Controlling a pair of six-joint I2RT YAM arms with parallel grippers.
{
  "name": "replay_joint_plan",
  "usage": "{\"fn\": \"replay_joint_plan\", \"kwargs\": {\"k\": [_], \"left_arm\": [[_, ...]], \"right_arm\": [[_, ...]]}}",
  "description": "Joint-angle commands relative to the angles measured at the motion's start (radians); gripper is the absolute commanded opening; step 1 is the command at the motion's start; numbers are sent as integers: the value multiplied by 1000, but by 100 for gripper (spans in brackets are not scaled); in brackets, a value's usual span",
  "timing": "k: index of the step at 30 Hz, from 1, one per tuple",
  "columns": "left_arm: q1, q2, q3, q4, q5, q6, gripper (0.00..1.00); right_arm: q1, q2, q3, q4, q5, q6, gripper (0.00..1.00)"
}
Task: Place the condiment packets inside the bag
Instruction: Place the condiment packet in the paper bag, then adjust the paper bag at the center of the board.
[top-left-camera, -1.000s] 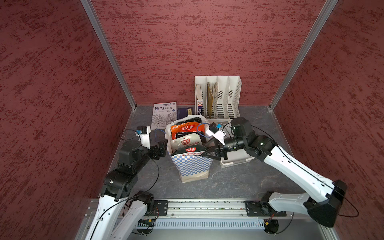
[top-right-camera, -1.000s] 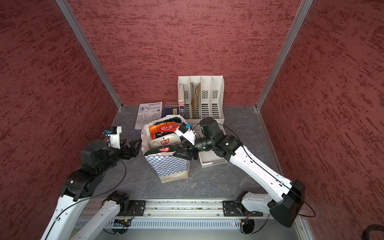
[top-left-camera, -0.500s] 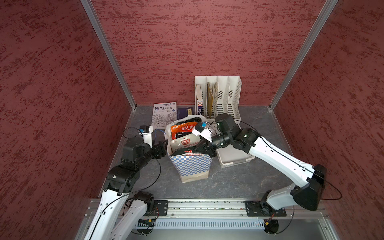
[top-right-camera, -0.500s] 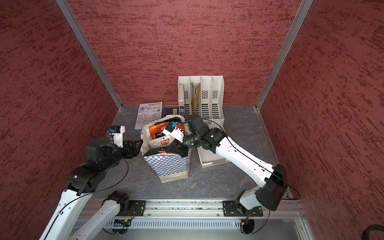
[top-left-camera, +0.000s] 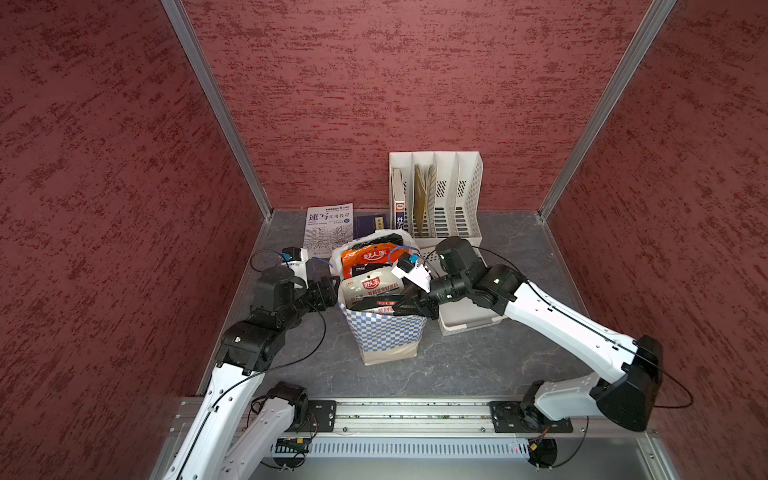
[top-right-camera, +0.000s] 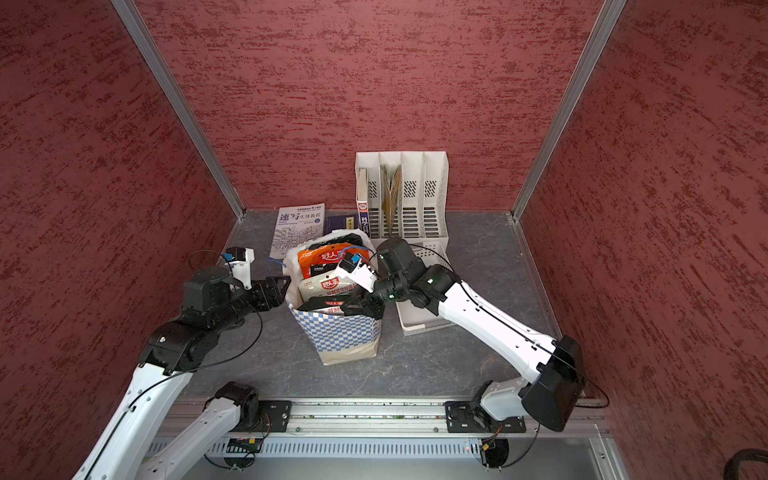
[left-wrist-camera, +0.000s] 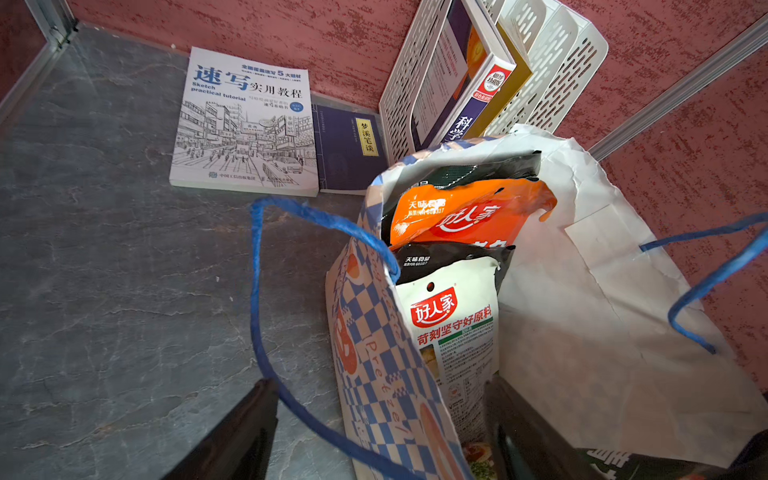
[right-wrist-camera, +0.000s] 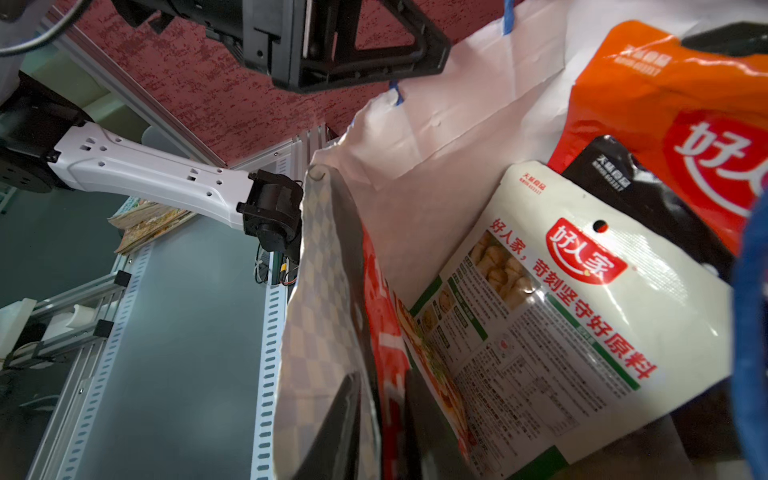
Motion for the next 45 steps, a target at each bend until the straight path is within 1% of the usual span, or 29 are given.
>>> {"fn": "replay_joint_plan", "kwargs": {"k": [1,3,5,8,10,13,16,19,22,26,29,31,32,33,35,36,37,39,41,42,45], "left_arm": [[10,-13,29,33,3,-38,87],[41,-22,36,27,5,-56,90],[85,-31,38,29,34,-91,93],[168,-48,23,52,128,-178,96],[239,-64,-2,83,209,-236,96],[366,-86,-56,133,337,-317,95],[479,-89,-121,183,471,-393,91],[491,-90,-176,245,520,-455,87],[497,-76,-227,340,562,-541,78],[517,-16,-286,512,637,-656,66],[525,22,-280,575,668,-682,56],[525,31,-242,567,671,-665,46],[524,36,-216,557,672,-647,40],[524,43,-175,533,674,-618,29],[522,54,-110,496,672,-583,12],[520,60,-82,488,675,-573,5],[518,66,-59,491,678,-571,0],[510,79,-12,502,688,-571,0],[495,95,37,512,693,-569,0],[485,104,62,519,692,-567,0],[451,136,141,531,682,-551,0]], "right_arm": [[4,-71,5,-36,65,18,46],[4,-113,12,-10,114,49,57],[3,-161,20,24,162,83,68],[-6,-212,30,84,253,154,82],[-15,-209,48,93,288,185,87],[-28,-171,78,99,306,219,89],[-31,-97,107,109,321,239,89],[-41,-27,131,136,331,254,89],[-57,42,159,154,322,253,89],[-86,128,185,186,290,271,88],[-91,164,212,198,243,284,82],[-93,174,236,205,196,290,75],[-94,173,246,212,170,296,67],[-95,169,257,226,144,311,58],[-100,153,272,252,108,338,44],[-103,143,276,280,86,357,37],[-108,129,277,313,68,380,30],[-114,104,282,363,49,423,15],[-119,79,300,400,49,449,4],[-120,79,314,406,51,454,2],[-122,49,368,391,73,446,0]]}}
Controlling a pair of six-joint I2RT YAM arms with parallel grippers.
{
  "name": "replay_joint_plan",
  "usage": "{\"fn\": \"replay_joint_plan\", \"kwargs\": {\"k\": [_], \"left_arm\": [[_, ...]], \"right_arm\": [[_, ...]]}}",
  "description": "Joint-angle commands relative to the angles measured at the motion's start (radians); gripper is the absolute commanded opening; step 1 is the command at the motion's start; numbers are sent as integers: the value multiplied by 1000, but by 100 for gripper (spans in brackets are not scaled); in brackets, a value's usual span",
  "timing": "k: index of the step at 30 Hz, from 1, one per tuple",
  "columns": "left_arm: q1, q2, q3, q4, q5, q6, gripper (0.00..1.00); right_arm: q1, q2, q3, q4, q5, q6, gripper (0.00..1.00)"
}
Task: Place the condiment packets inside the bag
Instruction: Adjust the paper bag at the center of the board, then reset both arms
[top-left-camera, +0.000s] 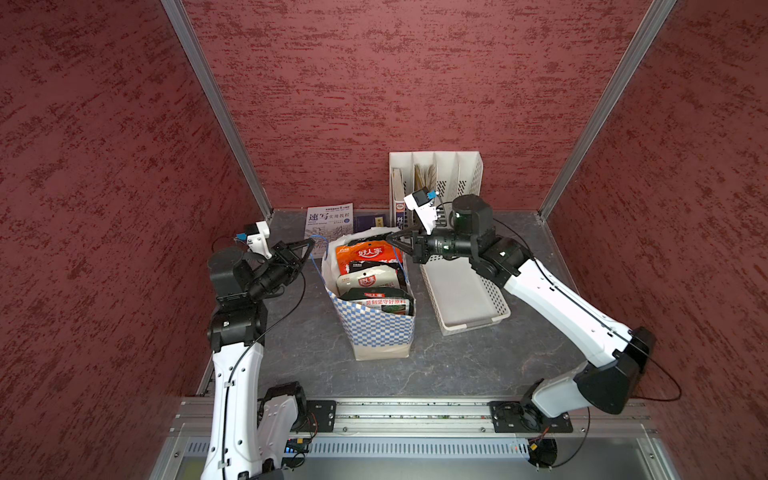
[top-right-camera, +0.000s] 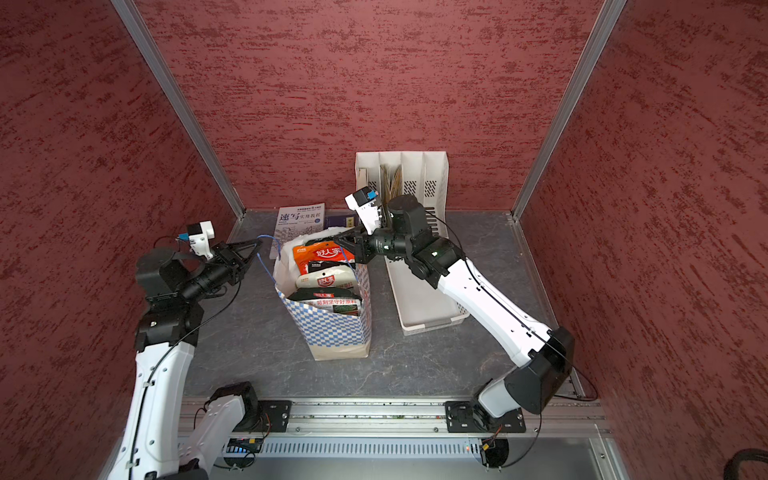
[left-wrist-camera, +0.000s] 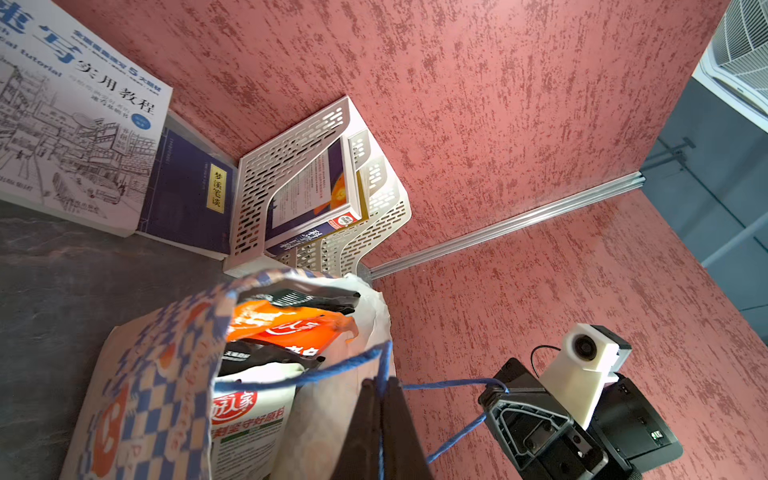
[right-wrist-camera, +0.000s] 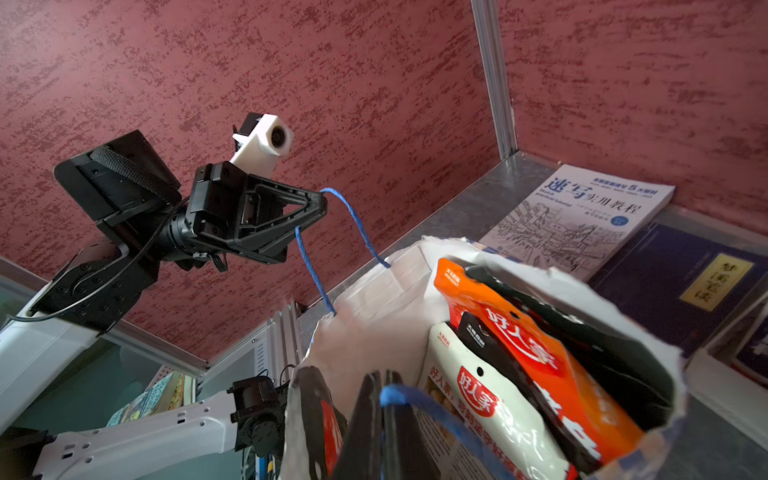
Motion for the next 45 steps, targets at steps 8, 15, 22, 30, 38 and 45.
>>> {"fn": "replay_joint_plan", "kwargs": {"k": [8,15,22,30,38,45], "left_arm": [[-85,42,134,112,-37,112,0],[-85,-41,-80,35,-97,148,5],[-72,-99,24,-210,-260,423,80],[-72,-357,-10,-251,-736,672,100],[-73,-193,-241,89,-1002,693,100],[-188,49,-557,552,-1092,801,100]], "right_arm": [[-5,-58,141,91,18,-42,0],[-6,-61,3,65,122,-55,13],[-10,-132,-22,-95,290,-64,75],[-48,-462,-249,-185,537,-181,99],[-435,-629,-546,-66,576,-284,98],[-638,-487,-937,351,587,-417,99]]}}
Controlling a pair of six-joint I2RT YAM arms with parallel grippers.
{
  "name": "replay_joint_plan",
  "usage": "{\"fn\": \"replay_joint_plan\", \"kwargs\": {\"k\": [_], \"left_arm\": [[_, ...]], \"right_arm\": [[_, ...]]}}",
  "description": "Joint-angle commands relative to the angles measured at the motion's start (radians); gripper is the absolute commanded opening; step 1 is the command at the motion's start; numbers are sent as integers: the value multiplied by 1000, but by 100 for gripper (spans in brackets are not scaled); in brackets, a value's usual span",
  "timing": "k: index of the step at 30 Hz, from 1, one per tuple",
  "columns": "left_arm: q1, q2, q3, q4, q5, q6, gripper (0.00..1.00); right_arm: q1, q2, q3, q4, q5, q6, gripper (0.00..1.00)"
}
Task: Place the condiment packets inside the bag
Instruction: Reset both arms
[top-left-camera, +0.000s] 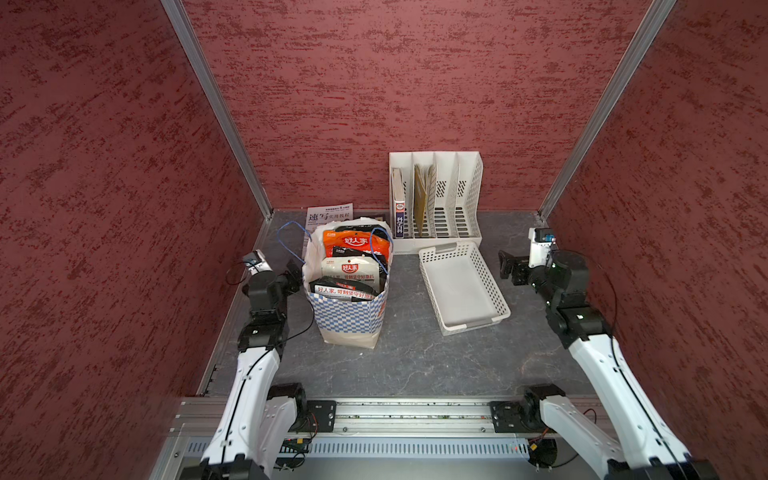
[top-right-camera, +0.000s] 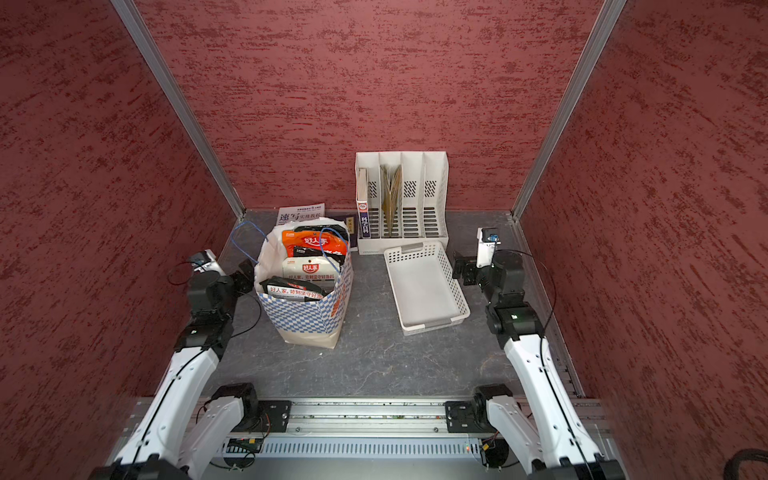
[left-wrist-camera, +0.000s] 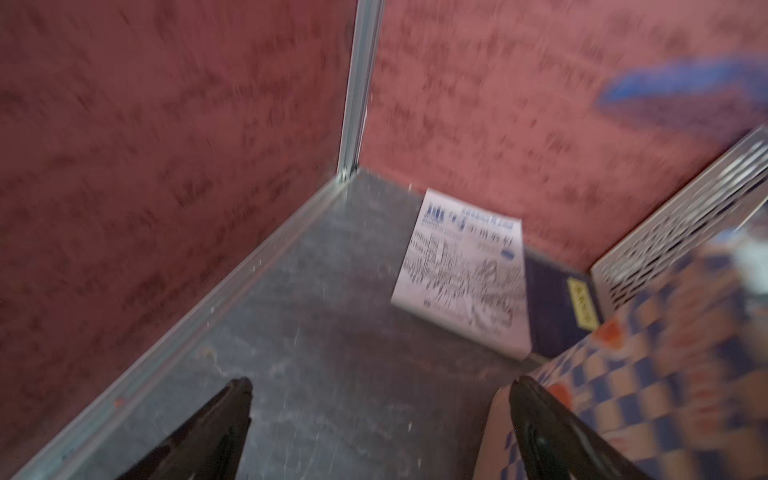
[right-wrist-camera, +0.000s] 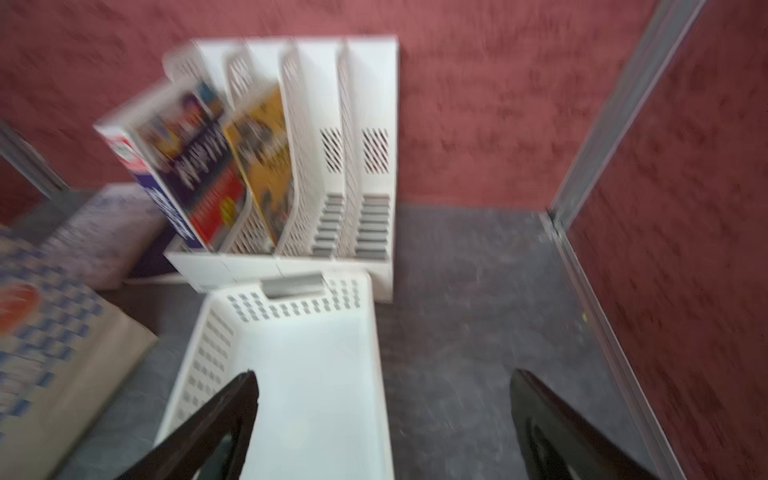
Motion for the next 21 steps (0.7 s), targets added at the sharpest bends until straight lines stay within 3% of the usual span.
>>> {"fn": "replay_joint_plan", "kwargs": {"k": [1,5,8,11,16,21], "left_arm": [[-56,69,-68,318,-60,118,100],[-97,187,-136,519,5,197,100],[-92,295,-214,776,64,213,100],[-69,426,-234,916,123,206,100],[-53,676,-256,1205,234,218,100],[-44,669,-166,1062,216,199,100]], "right_arm": [[-20,107,-113,251,24,-89,98],[-23,228,-234,538,-65,-58,99],[-23,308,-294,699,-75,-43,98],[-24,388,-332,851,-79,-55,98],[-24,498,-313,952,-106,-34,98],[-46,598,-345,1096,-25,25,98]]}}
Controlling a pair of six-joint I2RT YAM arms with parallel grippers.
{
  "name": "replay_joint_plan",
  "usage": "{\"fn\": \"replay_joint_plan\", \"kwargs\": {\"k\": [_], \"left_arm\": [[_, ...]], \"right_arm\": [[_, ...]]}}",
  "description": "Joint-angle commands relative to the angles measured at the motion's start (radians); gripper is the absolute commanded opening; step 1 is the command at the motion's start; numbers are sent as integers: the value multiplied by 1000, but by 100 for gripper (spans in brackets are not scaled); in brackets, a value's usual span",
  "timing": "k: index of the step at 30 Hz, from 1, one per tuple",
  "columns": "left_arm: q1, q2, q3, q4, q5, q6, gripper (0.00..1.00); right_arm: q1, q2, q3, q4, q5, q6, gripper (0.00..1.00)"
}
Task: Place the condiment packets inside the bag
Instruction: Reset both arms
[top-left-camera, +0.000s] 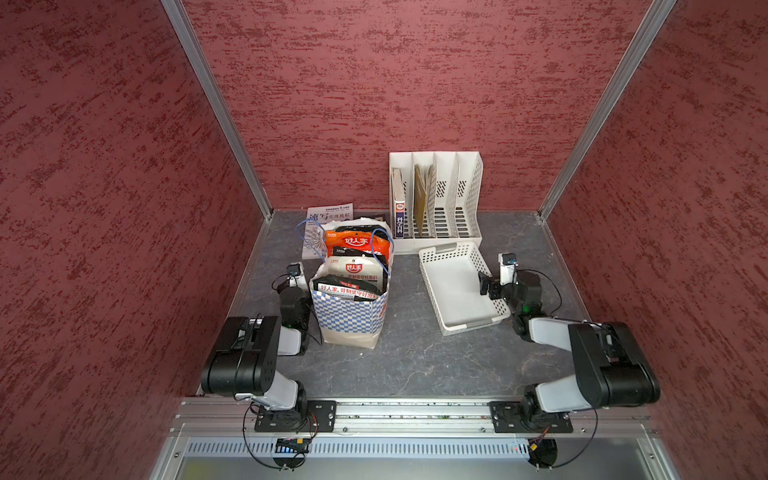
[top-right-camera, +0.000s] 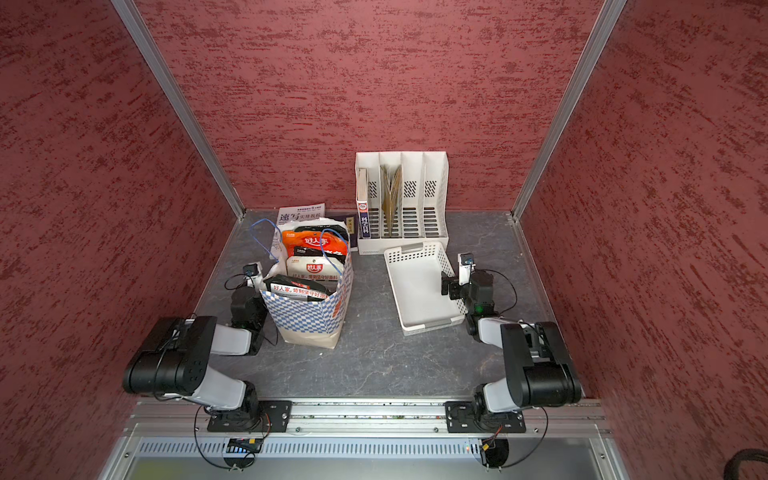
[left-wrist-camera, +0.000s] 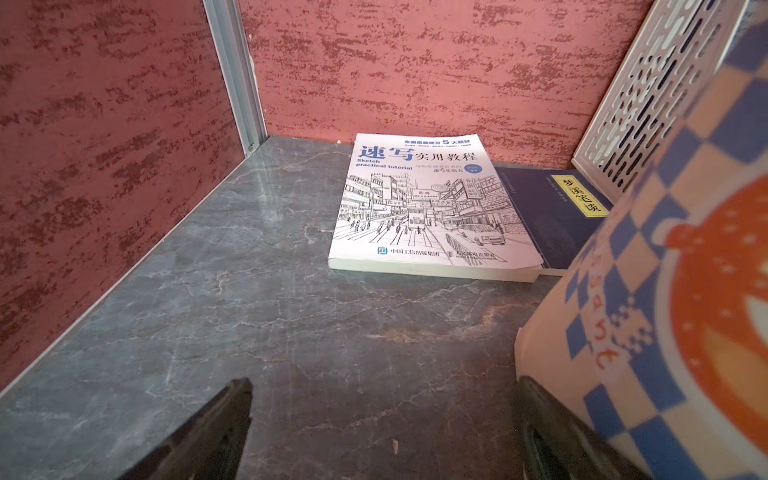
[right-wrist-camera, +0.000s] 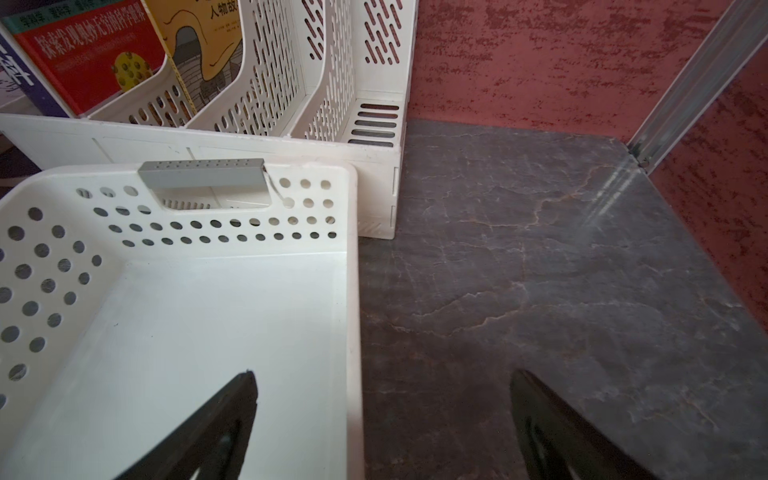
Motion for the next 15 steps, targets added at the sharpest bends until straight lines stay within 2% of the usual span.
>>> {"fn": "replay_joint_plan", "kwargs": {"k": [1,3,15], "left_arm": [[2,-5,104,-83,29,-13,100],[-9,5,114,-103,-2,-11,100],[-17,6,114,-100,-13,-5,100]], "right_arm": [[-17,36,-18,156,48,46,99],[-21,40,-8,139,41,51,99],[-30,39,-8,135,30,57,99]]}}
